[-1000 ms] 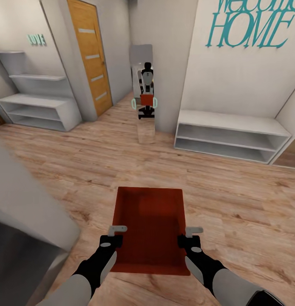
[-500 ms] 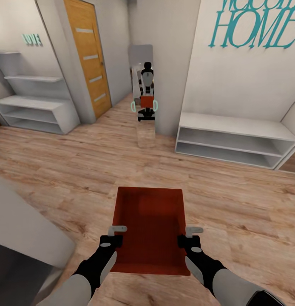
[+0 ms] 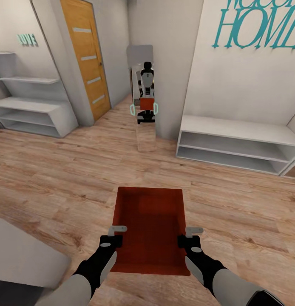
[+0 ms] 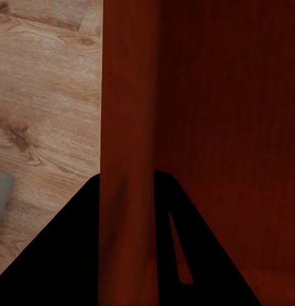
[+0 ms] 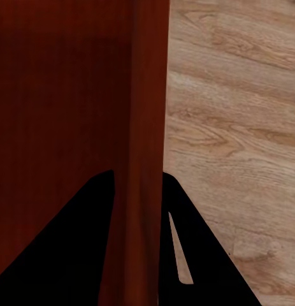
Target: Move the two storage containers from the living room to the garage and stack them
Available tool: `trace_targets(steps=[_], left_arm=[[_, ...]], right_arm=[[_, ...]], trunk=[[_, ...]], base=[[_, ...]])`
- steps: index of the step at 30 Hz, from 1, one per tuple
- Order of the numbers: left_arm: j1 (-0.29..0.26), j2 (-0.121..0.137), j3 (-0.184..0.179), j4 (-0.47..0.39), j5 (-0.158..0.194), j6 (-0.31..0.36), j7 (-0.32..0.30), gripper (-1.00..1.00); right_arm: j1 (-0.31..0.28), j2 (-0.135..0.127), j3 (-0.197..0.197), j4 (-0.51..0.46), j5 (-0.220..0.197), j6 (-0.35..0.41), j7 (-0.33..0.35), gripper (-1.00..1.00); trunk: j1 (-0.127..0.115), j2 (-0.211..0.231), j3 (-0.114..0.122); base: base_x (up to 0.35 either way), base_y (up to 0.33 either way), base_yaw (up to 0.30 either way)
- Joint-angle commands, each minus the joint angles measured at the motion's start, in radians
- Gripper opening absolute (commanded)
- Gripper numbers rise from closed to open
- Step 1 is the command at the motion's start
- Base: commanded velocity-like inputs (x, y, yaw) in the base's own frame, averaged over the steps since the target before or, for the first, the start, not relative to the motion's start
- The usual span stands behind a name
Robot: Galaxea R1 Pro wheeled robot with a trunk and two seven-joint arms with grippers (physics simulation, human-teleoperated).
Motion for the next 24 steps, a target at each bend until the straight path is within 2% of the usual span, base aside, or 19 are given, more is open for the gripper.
trace_targets(steps=[1, 24], left_arm=[[0.000, 0.002, -0.015, 0.004, 0.023, 0.059, 0.013, -1.00], [0.000, 0.002, -0.015, 0.004, 0.023, 0.059, 0.013, -1.00]], right_arm=[[-0.002, -0.011, -0.016, -0.002, 0.013, -0.008, -0.012, -1.00], [-0.002, -0.010, -0.016, -0.002, 0.011, -0.008, -0.012, -1.00]], trunk=[[0.001, -0.002, -0.002], [0.001, -0.002, -0.002]], base=[[0.322, 0.000, 0.000], [0.322, 0.000, 0.000]])
